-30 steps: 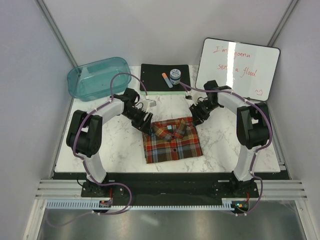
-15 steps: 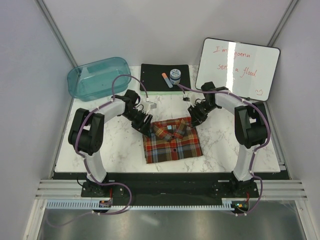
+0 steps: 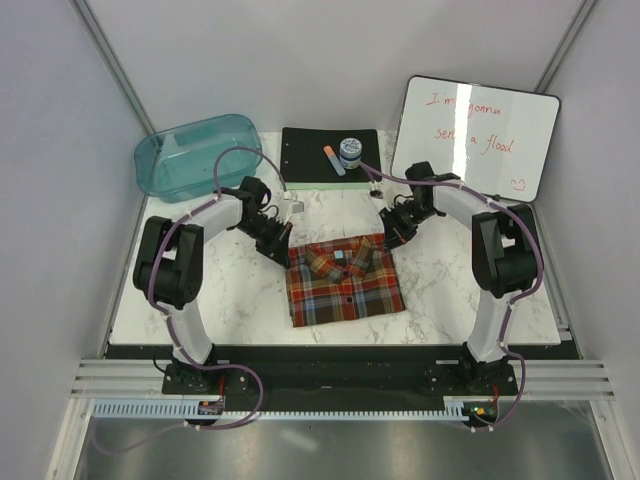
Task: Fold and stack the long sleeve shirts
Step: Neatly place the folded shirt to the corner
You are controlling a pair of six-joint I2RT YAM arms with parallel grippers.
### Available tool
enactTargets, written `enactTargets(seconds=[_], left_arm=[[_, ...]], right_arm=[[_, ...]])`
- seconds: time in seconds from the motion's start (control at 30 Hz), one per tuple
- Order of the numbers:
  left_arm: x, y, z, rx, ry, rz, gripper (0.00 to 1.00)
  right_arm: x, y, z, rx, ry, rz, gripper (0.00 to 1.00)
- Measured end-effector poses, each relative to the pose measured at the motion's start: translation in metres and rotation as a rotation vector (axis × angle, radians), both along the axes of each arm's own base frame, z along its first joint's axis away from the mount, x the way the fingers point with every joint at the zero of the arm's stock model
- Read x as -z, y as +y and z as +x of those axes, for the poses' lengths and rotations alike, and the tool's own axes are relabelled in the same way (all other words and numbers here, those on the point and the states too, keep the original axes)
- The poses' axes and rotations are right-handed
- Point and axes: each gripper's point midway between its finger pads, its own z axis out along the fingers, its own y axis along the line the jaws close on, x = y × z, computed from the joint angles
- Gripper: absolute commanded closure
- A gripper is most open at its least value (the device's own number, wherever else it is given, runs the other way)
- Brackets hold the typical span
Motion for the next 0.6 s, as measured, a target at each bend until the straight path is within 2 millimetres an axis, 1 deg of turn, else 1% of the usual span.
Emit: enactTargets(seconds=[0.13,0.23,0.3,0.37,0.5,0.6], left_arm=[[-0.006,0.003,0.008,-0.016,-0.022,-0.006,0.98],[-0.016,0.003,0.014,-0.02,-0.072,-0.018,0.98],[-0.022,0.002,0.02,-0.02,-0.111,-0.028,0.98],[-0.024,0.001,0.026,-0.022,-0.137,-0.032,0.98],[-0.013,0.005,0.037,-0.037,-0.161,-0.007,0.98],[0.004,0.01,0.048,-0.053,-0.164,0.016,0.98]], right_arm=[[-0.009,-0.005,0.005,0.038,-0.014,0.01,1.0],[-0.015,-0.009,0.011,0.062,-0.036,0.018,1.0],[-0.015,-0.01,0.014,0.072,-0.048,0.02,1.0],[-0.012,-0.01,0.017,0.084,-0.056,0.017,1.0],[-0.004,-0.012,0.021,0.114,-0.068,0.0,1.0],[0.004,-0.013,0.03,0.145,-0.08,-0.008,1.0]])
